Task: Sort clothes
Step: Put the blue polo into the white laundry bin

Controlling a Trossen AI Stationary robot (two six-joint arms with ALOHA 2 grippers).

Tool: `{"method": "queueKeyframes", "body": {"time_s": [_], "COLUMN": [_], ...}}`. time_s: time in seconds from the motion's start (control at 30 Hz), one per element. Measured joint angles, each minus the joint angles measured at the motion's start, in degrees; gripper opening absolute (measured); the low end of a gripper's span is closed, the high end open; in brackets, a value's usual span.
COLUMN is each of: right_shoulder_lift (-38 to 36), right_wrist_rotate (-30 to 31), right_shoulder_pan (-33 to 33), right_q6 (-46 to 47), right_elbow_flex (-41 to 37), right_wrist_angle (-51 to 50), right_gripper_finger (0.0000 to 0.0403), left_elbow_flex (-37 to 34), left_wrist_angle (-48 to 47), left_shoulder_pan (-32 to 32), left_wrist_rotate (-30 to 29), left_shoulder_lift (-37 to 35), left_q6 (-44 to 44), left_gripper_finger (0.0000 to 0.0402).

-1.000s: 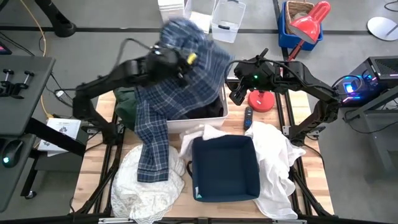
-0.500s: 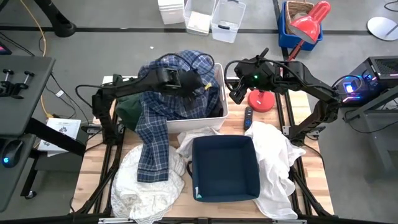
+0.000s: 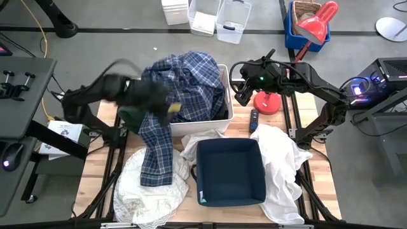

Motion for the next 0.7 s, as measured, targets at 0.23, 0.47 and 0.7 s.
{"method": "queueKeyframes", "body": {"time_s": [0.23, 0.47, 0.7], "right_shoulder_lift": [0.00, 0.00, 0.00], "right_wrist_rotate": [0.00, -0.87, -0.98], "right_shoulder_pan": [0.02, -0.63, -1.51], "right_q6": [-1.40, -1.53, -1.53], "right_elbow_flex": [0.00, -0.02, -0.02], "right_wrist_angle": [0.00, -0.02, 0.00], "right_gripper_finger": [0.0220, 0.0220, 0.0220], "left_elbow_flex": [-12.89, -27.54, -40.93], "left_wrist_angle": [1.30, -0.39, -0.50], "left_shoulder_pan": [-25.78, -44.27, -46.15], "left_wrist_rotate": [-7.28, -8.48, -2.61], "left_shoulder_lift": [-5.91, -6.51, -6.46], "left_q6": [-31.47, -70.65, -88.99], "left_gripper_finger": [0.0237, 0.0237, 0.0237]}}
